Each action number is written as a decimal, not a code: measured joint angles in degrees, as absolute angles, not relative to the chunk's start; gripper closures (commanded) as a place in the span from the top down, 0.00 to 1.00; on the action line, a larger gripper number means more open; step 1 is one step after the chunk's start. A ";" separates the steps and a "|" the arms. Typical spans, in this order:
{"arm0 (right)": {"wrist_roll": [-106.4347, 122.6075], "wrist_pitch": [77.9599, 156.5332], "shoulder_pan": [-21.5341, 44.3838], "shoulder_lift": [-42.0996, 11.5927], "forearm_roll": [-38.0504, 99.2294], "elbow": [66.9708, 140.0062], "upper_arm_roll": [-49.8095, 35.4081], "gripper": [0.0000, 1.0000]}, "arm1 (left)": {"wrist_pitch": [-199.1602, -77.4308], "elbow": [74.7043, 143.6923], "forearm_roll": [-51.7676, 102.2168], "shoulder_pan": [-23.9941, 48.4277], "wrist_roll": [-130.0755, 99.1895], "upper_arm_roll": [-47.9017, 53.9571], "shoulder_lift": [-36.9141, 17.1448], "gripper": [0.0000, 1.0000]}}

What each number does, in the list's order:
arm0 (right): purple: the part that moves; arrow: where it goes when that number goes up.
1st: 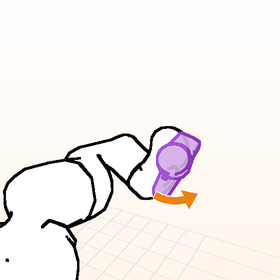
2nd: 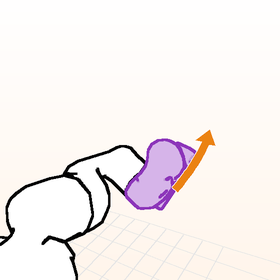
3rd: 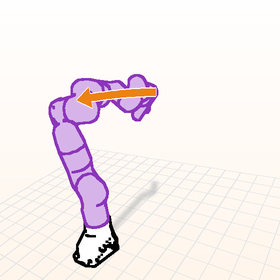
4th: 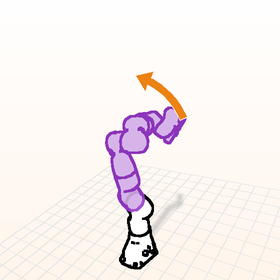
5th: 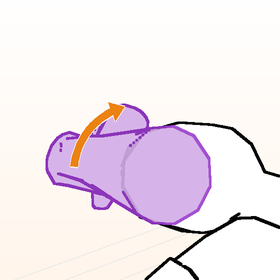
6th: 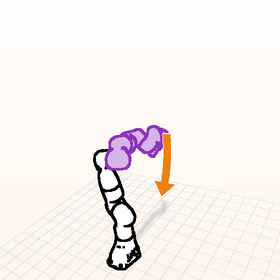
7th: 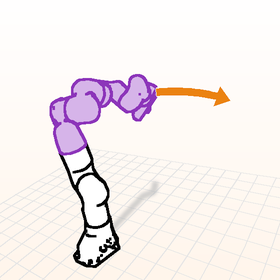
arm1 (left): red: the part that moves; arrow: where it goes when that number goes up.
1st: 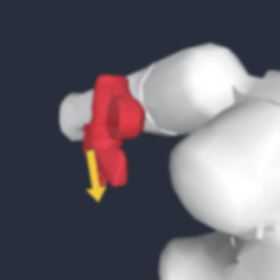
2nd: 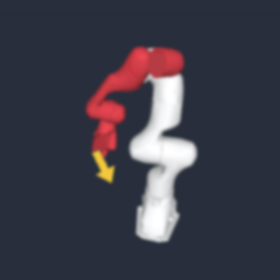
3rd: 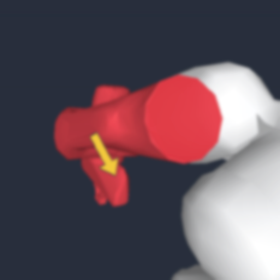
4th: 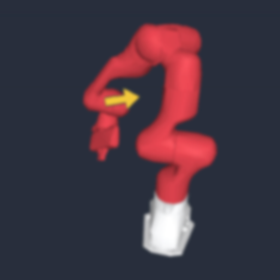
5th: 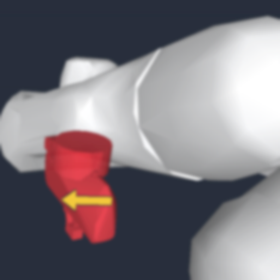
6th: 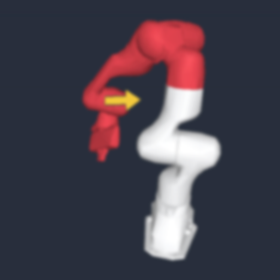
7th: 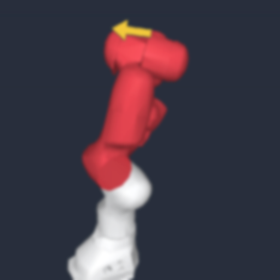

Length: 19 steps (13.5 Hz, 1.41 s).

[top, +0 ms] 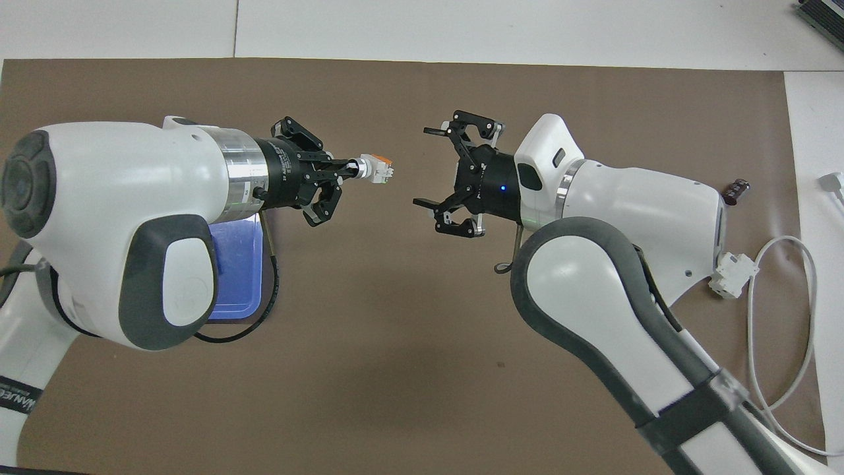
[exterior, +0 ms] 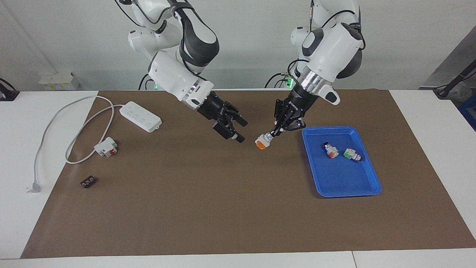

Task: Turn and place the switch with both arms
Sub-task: 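Lower the connector into the blue tray with the left gripper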

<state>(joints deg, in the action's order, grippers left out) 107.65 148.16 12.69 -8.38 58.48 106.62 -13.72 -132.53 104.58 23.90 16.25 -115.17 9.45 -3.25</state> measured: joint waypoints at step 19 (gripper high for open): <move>20.95 121.40 5.42 -4.74 0.68 96.86 -13.52 1.00 | -112.86 111.44 7.34 6.05 -28.40 7.77 1.24 0.00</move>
<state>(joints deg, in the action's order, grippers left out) 20.95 121.40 5.42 -4.74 0.68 96.86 -13.52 -112.86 111.44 7.34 6.05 -28.40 7.77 1.24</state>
